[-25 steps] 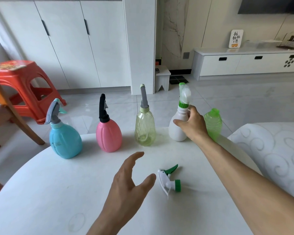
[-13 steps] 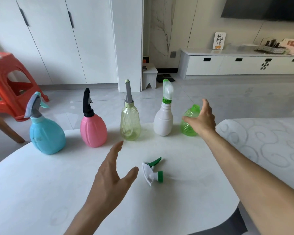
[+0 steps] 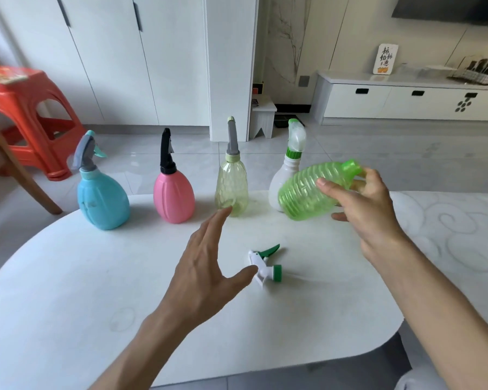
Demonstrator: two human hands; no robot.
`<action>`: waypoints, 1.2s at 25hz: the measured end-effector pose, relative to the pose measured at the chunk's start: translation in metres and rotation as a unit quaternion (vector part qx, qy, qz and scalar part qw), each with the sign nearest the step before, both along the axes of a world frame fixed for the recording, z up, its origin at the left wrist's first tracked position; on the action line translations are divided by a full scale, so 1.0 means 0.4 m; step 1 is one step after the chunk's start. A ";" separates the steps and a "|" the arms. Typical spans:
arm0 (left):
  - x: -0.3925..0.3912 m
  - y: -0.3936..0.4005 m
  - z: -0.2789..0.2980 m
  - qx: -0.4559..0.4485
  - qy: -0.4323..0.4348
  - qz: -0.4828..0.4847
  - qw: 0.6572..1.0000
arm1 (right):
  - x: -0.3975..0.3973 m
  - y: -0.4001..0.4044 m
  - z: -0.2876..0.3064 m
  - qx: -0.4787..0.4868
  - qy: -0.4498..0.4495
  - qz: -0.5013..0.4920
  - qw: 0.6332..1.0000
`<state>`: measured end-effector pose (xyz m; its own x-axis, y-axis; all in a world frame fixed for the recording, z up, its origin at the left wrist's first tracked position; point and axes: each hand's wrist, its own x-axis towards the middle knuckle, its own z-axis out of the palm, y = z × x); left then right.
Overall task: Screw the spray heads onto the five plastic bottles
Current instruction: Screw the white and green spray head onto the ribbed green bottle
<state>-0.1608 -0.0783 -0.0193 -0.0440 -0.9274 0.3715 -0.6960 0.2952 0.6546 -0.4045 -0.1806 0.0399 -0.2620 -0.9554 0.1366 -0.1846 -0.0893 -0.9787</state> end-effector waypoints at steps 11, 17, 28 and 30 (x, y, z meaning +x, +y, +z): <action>0.036 0.033 -0.007 -0.030 -0.095 0.020 0.995 | 0.165 0.151 -0.062 0.141 0.022 0.347 0.927; 0.065 0.017 -0.018 -0.022 -0.126 0.057 0.990 | 0.172 0.117 -0.165 0.075 0.587 0.200 0.781; 0.098 0.012 -0.021 0.045 -0.179 0.069 0.980 | 0.156 0.089 -0.096 -0.025 -0.018 0.099 0.995; 0.112 0.009 -0.023 0.060 -0.194 0.076 0.976 | 0.119 0.076 -0.056 -0.036 -0.197 0.074 0.977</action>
<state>-0.1162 -0.0746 -0.0286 -0.0176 -0.9699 0.2429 -0.9285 0.1060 0.3558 -0.3568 -0.1501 0.0175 -0.1685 -0.9782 0.1211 0.2259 -0.1580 -0.9613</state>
